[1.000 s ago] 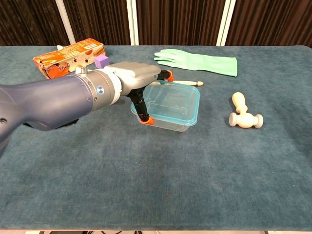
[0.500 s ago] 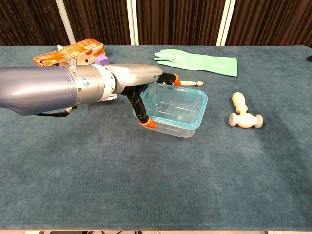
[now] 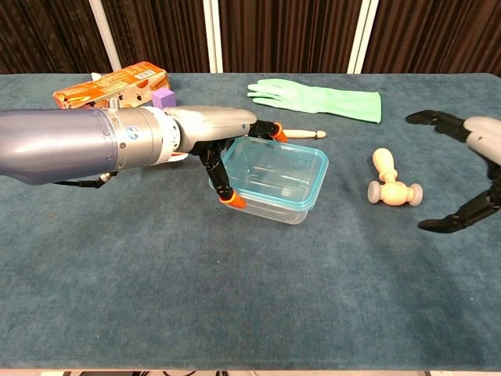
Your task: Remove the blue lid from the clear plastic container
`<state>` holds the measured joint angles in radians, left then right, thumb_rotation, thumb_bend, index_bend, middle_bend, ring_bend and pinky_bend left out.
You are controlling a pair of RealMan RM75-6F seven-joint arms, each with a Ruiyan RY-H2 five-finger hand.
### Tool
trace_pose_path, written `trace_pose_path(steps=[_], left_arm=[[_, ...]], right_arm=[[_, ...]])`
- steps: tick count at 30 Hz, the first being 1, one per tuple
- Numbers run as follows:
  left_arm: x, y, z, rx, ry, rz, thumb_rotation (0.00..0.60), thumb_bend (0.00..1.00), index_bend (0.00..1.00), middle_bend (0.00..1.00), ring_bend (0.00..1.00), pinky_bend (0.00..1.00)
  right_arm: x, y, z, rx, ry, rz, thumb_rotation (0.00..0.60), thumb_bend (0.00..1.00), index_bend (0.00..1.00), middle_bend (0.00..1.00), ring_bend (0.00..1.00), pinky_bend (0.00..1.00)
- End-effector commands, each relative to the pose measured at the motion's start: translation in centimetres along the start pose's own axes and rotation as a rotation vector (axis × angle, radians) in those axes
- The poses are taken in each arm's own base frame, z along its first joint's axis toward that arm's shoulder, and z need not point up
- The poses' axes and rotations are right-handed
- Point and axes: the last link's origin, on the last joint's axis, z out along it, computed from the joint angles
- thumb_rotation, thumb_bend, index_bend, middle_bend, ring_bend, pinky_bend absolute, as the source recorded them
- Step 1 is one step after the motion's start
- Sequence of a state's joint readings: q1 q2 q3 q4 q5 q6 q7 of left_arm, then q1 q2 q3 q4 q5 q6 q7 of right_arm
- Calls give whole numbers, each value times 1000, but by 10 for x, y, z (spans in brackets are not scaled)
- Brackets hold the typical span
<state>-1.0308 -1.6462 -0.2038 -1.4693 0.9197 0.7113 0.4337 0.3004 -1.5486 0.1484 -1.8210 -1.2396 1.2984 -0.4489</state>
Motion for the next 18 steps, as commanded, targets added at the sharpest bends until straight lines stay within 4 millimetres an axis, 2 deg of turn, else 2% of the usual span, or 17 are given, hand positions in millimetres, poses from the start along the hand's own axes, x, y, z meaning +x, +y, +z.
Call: trace_pose_path(steps=[1, 10, 18], left_arm=[[-2, 0, 0, 2, -5, -1, 600, 223, 179, 236, 132, 301], [-7, 3, 3, 10, -11, -10, 600, 223, 179, 236, 132, 302], [-15, 5, 4, 15, -23, -30, 600, 223, 178, 236, 132, 302]], right_arm=[[-7, -8, 3, 3, -8, 11, 600, 121, 0, 0, 0, 0], [-24, -28, 4, 21, -26, 32, 600, 120, 0, 0, 0, 0], [-34, -36, 3, 27, -34, 45, 600, 121, 0, 0, 0, 0]])
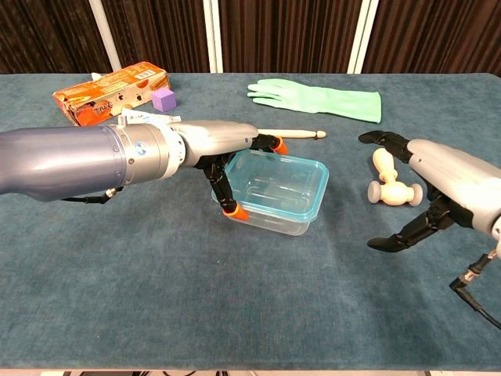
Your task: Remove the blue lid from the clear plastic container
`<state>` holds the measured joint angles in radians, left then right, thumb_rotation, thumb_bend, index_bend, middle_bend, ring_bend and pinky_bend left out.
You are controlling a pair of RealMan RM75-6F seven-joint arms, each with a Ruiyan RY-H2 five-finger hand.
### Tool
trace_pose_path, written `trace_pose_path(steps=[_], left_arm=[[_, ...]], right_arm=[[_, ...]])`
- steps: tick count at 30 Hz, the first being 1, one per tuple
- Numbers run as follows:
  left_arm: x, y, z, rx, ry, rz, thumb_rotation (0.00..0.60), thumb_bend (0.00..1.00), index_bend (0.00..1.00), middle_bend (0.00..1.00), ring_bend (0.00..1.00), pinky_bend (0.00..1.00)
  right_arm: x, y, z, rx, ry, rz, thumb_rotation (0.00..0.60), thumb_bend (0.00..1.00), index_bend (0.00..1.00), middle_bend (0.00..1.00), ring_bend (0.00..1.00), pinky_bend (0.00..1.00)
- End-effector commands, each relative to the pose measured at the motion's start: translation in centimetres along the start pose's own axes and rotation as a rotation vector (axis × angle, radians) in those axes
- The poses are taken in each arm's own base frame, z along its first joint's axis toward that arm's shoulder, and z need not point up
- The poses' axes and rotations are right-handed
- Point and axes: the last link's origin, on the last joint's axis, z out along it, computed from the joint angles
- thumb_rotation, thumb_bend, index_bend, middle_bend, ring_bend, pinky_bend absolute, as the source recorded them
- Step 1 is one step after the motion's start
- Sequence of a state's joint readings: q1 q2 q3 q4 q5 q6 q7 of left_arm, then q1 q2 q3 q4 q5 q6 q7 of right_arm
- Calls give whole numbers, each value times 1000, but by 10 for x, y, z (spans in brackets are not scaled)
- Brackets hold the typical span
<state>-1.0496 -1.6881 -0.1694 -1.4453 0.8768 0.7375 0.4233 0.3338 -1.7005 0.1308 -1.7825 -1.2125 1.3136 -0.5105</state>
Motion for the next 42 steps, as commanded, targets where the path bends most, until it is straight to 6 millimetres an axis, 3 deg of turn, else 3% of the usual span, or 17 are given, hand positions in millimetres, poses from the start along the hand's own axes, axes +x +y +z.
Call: trace_pose_path(steps=[1, 21, 42], left_arm=[[-1, 0, 1, 1, -2, -2, 600, 223, 178, 236, 132, 302], [-9, 10, 6, 2, -5, -25, 600, 223, 178, 236, 132, 302], [-7, 12, 9, 19, 5, -65, 600, 223, 178, 236, 133, 305]], right_arm=[[-2, -3, 1, 2, 2, 4, 600, 121, 0, 0, 0, 0], [-19, -25, 18, -7, 28, 54, 600, 120, 0, 0, 0, 0], [-25, -33, 26, -64, 32, 102, 600, 120, 0, 0, 0, 0]])
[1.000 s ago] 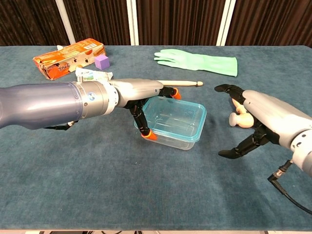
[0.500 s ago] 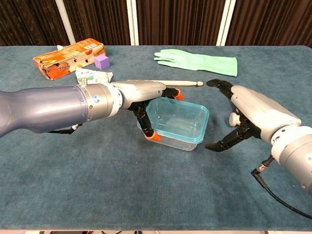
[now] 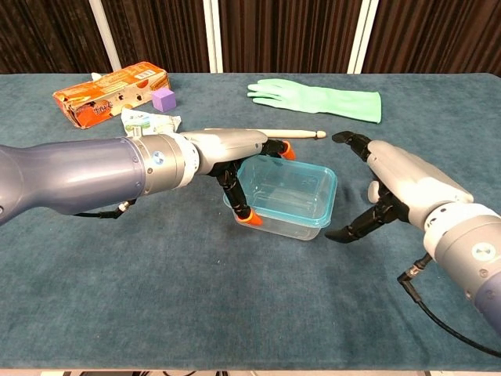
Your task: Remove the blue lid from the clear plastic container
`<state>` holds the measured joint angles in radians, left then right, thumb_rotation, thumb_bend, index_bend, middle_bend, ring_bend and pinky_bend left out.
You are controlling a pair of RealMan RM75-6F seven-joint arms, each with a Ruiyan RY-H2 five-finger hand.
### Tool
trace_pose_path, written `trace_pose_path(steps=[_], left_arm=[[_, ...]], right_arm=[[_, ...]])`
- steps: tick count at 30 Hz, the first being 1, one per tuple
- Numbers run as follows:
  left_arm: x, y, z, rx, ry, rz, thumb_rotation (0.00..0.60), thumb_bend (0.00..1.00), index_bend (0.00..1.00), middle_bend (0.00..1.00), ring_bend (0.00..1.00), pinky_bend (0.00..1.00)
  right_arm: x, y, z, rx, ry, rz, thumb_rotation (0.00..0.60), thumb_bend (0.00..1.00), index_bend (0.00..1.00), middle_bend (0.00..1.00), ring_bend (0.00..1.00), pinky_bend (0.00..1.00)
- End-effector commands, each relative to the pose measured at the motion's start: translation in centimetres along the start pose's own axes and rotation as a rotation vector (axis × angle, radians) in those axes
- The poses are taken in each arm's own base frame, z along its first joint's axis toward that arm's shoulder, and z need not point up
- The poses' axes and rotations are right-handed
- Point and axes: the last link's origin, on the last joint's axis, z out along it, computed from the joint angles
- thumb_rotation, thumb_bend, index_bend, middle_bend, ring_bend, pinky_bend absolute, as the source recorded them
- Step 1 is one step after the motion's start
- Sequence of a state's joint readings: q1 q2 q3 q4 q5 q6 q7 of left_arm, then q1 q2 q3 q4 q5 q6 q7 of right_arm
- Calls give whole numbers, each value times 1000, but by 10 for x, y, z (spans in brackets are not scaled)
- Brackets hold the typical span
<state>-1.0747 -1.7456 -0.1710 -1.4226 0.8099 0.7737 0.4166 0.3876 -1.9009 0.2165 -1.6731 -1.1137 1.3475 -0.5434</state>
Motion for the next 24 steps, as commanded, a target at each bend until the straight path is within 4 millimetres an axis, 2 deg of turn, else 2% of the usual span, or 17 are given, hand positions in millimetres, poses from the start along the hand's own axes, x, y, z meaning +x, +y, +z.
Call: trace_pose_path(steps=[1, 24], left_arm=[[0, 0, 0, 3, 2, -4, 600, 223, 178, 236, 133, 305], [0, -2, -1, 3, -9, 7, 600, 223, 181, 236, 133, 305]], right_arm=[[0, -2, 0, 1, 0, 8, 600, 120, 0, 0, 0, 0], [-5, -6, 3, -16, 3, 23, 600, 121, 0, 0, 0, 0]])
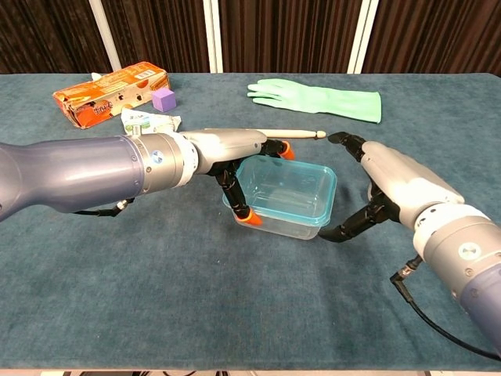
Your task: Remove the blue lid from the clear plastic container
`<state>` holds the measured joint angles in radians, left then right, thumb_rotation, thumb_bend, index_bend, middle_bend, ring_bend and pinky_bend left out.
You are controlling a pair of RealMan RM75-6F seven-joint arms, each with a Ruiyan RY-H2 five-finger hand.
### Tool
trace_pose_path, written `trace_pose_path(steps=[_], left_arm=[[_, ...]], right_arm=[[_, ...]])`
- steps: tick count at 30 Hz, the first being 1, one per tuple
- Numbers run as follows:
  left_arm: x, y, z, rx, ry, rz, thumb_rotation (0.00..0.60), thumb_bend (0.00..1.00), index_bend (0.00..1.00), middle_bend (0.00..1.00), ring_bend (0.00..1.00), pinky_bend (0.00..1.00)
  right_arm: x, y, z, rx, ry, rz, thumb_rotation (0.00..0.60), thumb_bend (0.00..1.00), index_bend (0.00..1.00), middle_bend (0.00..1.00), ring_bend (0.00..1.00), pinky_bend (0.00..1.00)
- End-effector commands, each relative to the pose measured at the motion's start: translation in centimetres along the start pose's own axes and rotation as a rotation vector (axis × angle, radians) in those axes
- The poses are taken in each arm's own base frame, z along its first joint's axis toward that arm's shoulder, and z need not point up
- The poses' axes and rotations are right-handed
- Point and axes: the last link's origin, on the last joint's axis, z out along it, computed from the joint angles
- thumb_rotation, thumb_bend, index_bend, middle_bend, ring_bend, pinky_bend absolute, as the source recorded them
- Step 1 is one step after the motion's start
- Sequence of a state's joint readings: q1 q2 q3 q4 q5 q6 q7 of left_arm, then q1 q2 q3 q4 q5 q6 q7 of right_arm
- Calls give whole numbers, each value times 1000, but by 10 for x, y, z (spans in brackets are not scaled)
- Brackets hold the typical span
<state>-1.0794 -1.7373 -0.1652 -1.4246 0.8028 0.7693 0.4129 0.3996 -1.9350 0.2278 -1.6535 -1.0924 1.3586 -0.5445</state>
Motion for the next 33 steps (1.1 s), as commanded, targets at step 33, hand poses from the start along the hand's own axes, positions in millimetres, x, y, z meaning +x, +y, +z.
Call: trace_pose_path(steps=[33], left_arm=[[-3, 2, 0, -16, -27, 67, 600, 222, 188, 244, 178, 333]], right_arm=[[14, -10, 12, -4, 54, 23, 600, 120, 0, 0, 0, 0]])
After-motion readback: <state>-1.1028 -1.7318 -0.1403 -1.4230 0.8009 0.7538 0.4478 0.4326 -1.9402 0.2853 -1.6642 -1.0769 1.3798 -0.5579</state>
